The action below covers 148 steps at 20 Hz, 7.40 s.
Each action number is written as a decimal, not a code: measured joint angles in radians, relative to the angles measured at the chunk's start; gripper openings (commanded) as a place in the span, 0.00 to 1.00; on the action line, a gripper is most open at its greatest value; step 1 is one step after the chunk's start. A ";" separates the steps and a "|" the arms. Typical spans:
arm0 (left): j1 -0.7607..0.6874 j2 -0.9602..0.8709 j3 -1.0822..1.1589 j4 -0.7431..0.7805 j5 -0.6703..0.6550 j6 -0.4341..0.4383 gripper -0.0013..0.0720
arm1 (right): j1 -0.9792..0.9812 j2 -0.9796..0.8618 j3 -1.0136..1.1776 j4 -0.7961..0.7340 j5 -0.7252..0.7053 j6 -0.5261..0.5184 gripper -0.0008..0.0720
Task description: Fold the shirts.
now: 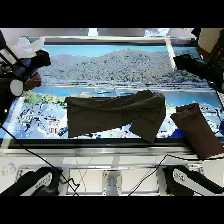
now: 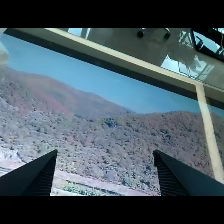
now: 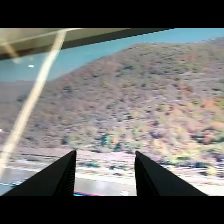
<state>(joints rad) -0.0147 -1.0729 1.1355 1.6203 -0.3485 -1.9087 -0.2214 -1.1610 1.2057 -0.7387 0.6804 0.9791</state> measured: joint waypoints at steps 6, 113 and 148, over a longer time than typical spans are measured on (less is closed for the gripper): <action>0.043 0.017 0.016 0.085 -0.447 0.093 0.68 | -0.081 0.008 -0.060 -0.460 0.251 0.203 0.56; 0.050 0.520 -0.043 -0.325 -0.462 0.359 0.03 | -0.202 0.261 0.476 0.046 0.584 0.217 0.05; -0.055 -0.156 -0.152 -0.291 -0.579 0.363 0.03 | 0.042 -0.341 0.042 -0.317 0.431 0.219 0.05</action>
<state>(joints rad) -0.0692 -1.2285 0.9836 1.3296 -0.9279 -1.5459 -0.1799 -1.5021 1.2480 -1.0554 1.1110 1.1980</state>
